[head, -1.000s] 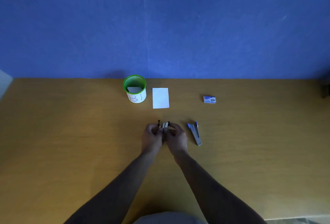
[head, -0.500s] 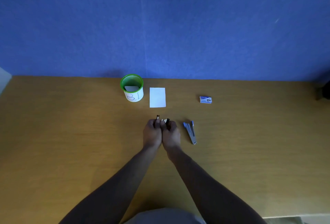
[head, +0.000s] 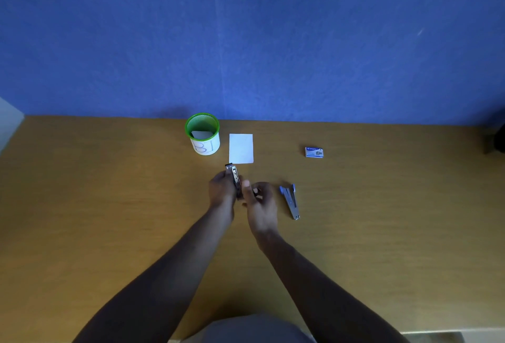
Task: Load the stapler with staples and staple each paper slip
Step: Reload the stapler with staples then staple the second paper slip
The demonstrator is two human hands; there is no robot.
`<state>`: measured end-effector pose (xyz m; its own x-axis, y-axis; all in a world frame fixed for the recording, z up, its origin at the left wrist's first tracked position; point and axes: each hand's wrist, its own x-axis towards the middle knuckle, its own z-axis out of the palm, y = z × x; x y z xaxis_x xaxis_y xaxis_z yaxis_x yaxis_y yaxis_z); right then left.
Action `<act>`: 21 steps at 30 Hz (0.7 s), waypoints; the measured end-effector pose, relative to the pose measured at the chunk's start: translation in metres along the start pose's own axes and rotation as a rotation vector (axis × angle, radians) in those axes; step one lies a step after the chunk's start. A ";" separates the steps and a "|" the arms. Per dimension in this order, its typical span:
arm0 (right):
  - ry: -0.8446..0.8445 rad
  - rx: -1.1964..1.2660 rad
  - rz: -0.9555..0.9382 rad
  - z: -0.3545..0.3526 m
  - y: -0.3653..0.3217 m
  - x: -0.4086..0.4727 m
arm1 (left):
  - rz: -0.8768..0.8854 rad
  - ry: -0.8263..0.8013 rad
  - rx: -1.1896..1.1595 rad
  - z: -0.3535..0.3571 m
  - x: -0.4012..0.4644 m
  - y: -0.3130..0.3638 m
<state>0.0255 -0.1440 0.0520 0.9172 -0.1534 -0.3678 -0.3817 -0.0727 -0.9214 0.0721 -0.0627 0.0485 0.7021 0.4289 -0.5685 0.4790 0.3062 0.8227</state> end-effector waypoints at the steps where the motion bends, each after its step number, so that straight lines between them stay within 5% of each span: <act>1: -0.025 0.042 0.035 -0.001 -0.001 -0.002 | -0.018 -0.039 -0.050 0.000 0.000 0.004; 8: -0.418 0.492 0.149 -0.016 -0.008 -0.005 | -0.046 -0.242 -0.009 -0.009 0.003 0.023; 21: -0.352 0.490 0.184 -0.014 -0.008 0.006 | -0.003 -0.505 -0.030 -0.013 -0.003 0.017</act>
<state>0.0326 -0.1577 0.0588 0.8558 0.2196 -0.4684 -0.5169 0.3968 -0.7585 0.0718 -0.0477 0.0638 0.8718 -0.0347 -0.4887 0.4709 0.3343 0.8164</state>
